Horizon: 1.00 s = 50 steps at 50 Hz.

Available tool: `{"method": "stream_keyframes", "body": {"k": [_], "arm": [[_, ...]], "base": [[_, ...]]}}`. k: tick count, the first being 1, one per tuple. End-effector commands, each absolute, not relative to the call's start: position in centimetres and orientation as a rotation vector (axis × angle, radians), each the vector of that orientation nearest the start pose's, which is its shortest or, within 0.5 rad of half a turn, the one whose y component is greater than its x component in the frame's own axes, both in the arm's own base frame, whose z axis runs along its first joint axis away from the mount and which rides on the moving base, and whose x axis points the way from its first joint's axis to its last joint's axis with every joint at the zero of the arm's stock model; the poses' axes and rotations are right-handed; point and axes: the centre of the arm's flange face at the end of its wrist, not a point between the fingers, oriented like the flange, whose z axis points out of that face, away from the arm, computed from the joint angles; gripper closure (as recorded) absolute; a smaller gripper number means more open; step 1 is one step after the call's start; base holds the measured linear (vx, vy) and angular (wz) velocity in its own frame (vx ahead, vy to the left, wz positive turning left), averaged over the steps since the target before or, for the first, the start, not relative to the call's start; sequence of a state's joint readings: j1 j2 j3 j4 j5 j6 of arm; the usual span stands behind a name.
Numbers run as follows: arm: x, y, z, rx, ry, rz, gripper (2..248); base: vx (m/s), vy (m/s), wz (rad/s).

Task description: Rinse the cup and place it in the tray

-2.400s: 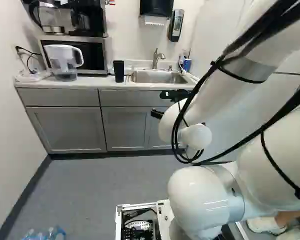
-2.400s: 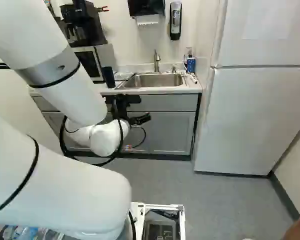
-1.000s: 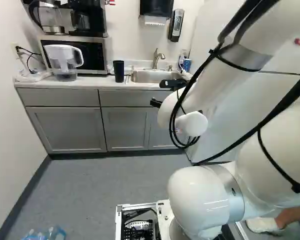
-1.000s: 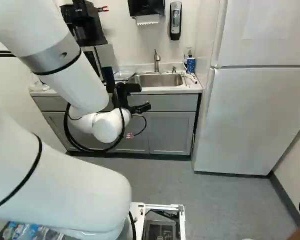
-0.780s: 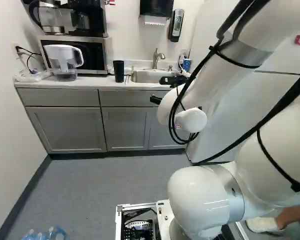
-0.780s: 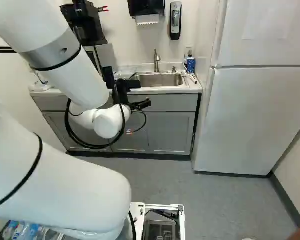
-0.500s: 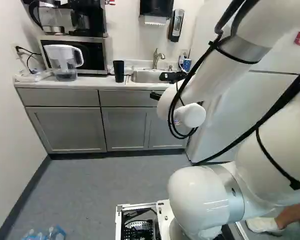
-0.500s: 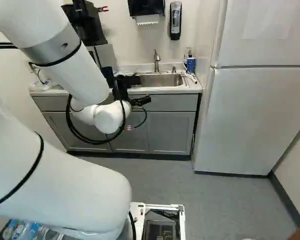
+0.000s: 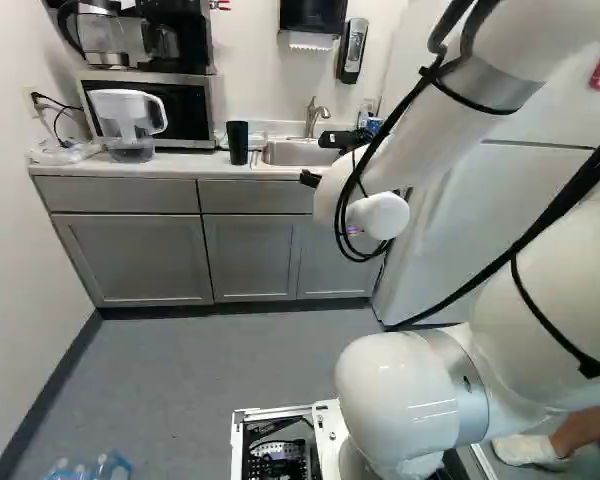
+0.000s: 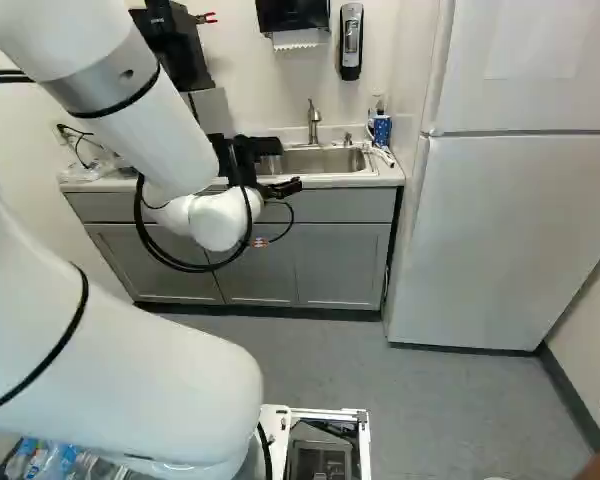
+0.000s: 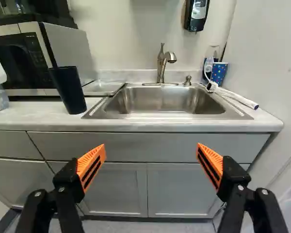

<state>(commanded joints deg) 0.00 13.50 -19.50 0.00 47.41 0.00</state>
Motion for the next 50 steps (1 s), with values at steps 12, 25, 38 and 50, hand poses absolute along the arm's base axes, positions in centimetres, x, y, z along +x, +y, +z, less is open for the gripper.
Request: {"method": "stream_keyframes", "body": {"k": [12, 25, 38, 50], "arm": [[36.4, 0.0, 46.4, -2.384, 0.0, -2.046, 3], [37.4, 0.0, 47.7, -2.368, 0.0, -2.065, 3], [38.4, 0.0, 49.0, -2.352, 0.0, -2.083, 3], [39.3, 0.0, 50.1, -2.341, 0.0, -2.095, 3]], "base": [[0.0, 0.0, 0.0], [0.0, 0.0, 0.0], [0.0, 0.0, 0.0], [0.0, 0.0, 0.0]]}}
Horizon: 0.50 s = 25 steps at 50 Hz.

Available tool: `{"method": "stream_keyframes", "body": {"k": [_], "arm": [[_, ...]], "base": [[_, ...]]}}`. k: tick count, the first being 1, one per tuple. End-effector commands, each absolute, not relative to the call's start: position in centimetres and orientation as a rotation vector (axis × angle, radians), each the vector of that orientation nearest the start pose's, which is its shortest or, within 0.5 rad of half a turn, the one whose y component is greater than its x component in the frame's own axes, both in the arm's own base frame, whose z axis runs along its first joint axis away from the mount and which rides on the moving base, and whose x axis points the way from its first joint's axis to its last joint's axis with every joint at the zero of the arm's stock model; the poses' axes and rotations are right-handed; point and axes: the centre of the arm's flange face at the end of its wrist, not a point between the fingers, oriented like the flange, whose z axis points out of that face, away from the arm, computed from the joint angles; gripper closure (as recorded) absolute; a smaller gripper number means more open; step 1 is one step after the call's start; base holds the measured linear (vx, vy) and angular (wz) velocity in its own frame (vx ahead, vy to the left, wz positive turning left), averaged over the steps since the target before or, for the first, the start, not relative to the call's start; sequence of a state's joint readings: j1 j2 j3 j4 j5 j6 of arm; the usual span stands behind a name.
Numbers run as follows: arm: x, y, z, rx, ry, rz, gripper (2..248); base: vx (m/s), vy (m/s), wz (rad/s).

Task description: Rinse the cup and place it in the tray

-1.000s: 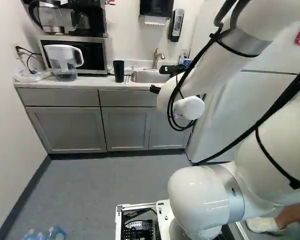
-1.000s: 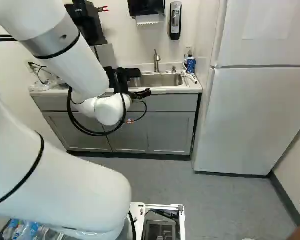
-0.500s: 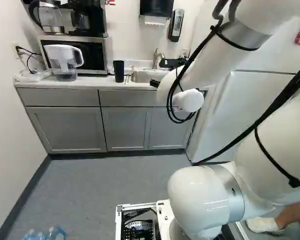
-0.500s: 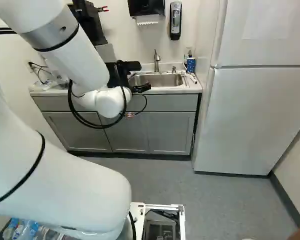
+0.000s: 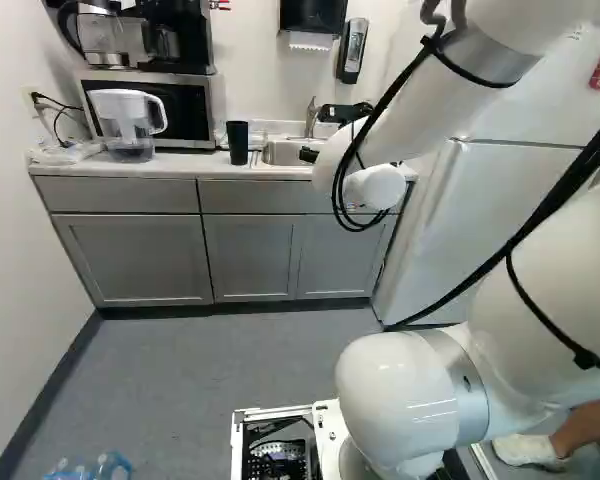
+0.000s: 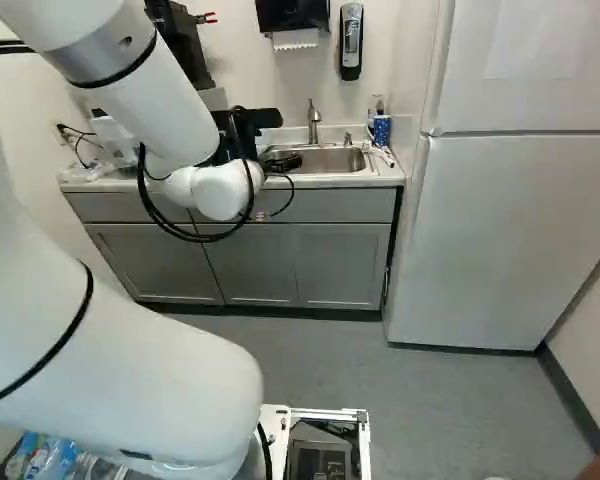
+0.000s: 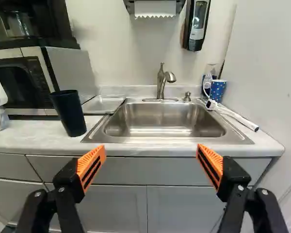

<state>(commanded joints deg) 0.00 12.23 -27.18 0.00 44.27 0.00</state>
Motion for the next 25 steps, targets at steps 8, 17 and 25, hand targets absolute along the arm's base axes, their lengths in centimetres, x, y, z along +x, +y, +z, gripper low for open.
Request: {"method": "stream_keyframes", "body": {"k": [8, 17, 25], "arm": [[39.9, 0.0, 50.9, -2.338, 0.0, -2.099, 3], [40.6, 0.0, 51.7, -2.338, 0.0, -2.099, 3], [41.1, 0.0, 52.3, -2.342, 0.0, -2.094, 3]], "base": [[0.0, 0.0, 0.0], [0.0, 0.0, 0.0], [0.0, 0.0, 0.0]]}}
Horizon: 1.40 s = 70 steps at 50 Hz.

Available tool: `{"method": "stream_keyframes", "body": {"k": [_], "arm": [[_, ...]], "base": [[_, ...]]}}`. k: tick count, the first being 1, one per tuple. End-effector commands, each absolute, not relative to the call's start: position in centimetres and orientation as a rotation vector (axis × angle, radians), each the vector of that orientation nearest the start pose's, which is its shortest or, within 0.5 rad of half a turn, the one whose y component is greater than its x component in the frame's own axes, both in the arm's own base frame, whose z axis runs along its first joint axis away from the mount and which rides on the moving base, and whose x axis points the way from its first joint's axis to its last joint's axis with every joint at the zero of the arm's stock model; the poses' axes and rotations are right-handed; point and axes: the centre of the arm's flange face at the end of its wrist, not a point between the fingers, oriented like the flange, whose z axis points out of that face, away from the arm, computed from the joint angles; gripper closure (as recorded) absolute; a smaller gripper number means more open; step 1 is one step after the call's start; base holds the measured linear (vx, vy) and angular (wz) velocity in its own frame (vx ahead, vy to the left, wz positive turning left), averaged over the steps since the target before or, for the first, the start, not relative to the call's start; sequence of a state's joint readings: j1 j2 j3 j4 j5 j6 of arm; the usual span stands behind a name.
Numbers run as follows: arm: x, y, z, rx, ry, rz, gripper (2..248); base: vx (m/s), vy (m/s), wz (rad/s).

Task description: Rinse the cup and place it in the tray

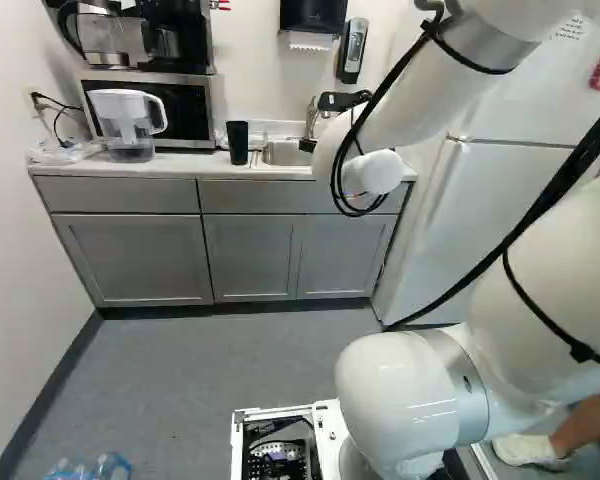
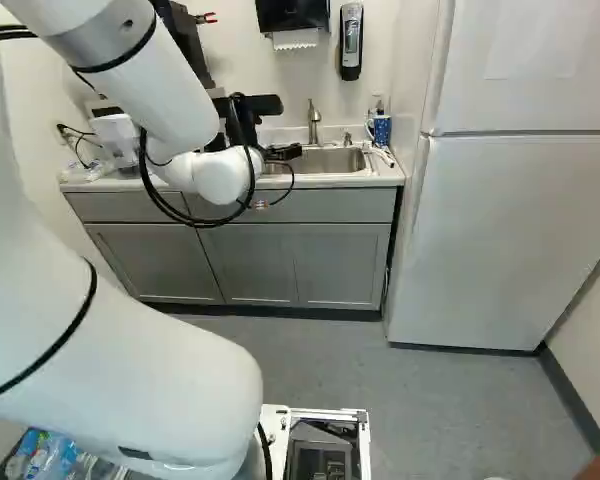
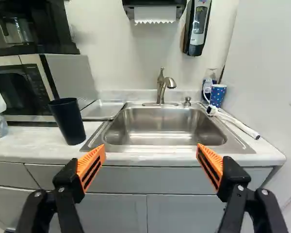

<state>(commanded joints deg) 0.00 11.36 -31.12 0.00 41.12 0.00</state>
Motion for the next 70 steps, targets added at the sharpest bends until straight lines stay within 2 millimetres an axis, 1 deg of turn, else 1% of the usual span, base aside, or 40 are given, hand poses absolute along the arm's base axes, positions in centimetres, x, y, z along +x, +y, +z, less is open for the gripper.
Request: {"method": "stream_keyframes", "body": {"k": [70], "arm": [[45.4, 0.0, 58.3, -2.394, 0.0, -2.034, 3]], "base": [[0.0, 0.0, 0.0]]}}
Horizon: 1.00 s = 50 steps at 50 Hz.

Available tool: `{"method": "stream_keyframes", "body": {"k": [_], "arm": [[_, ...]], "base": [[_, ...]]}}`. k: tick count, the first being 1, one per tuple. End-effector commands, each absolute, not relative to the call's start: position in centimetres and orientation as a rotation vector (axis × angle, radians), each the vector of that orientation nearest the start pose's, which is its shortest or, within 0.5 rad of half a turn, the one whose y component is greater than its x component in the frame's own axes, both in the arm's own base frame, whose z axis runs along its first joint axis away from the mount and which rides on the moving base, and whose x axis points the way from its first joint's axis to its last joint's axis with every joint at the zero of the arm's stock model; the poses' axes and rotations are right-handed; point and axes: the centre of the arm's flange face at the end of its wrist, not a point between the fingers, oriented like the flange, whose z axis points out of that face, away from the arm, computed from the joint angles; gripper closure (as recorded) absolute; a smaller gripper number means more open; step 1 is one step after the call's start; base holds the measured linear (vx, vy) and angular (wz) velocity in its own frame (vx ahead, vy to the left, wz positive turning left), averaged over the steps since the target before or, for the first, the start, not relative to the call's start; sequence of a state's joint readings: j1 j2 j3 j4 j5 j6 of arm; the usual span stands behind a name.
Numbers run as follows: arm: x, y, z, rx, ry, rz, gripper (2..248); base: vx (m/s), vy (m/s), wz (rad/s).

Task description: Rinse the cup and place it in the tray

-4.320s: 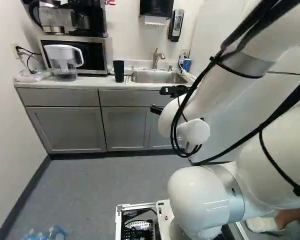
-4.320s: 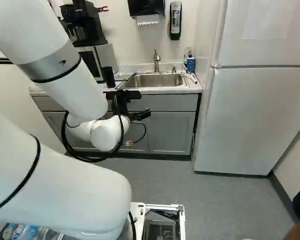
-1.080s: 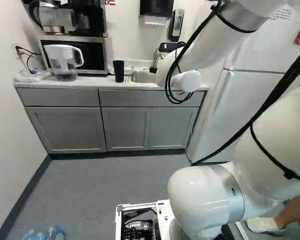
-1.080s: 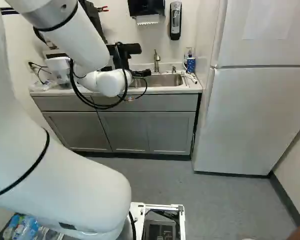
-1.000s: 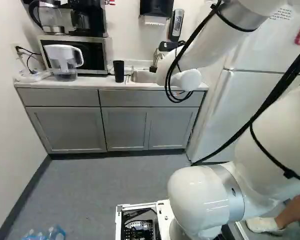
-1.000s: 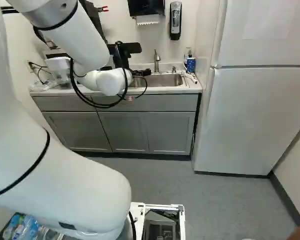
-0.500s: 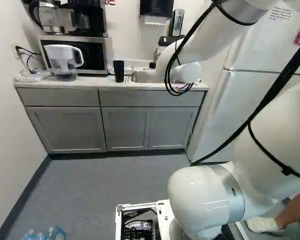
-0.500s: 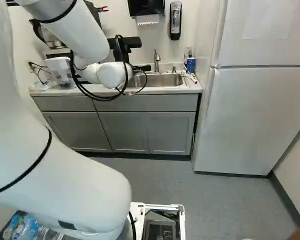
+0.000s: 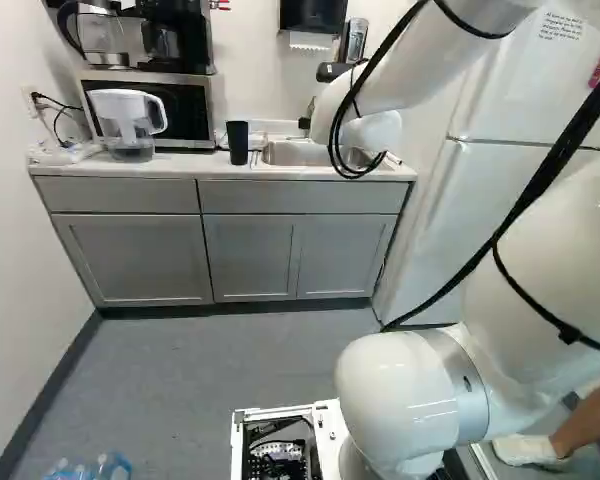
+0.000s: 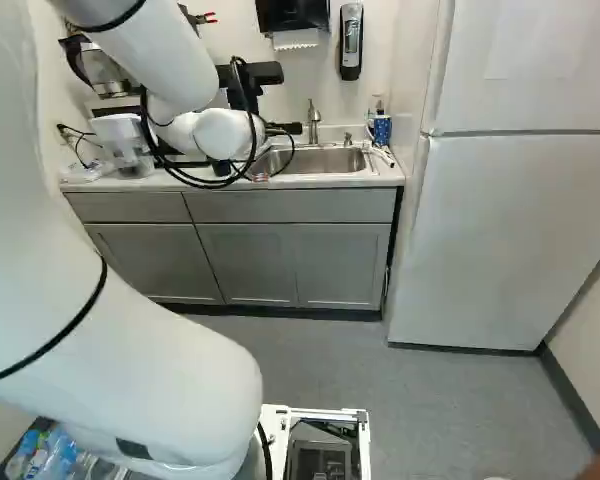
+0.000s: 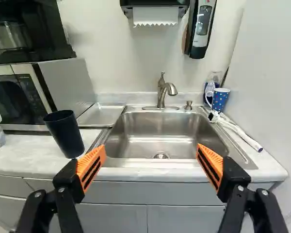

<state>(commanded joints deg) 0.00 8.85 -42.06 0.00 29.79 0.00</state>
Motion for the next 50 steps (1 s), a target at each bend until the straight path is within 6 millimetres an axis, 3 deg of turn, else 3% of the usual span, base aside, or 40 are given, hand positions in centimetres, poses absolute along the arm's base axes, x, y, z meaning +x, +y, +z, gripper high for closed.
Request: {"method": "stream_keyframes", "body": {"k": [50], "arm": [[48.0, 0.0, 63.1, -2.369, 0.0, -2.063, 3]], "base": [[0.0, 0.0, 0.0]]}}
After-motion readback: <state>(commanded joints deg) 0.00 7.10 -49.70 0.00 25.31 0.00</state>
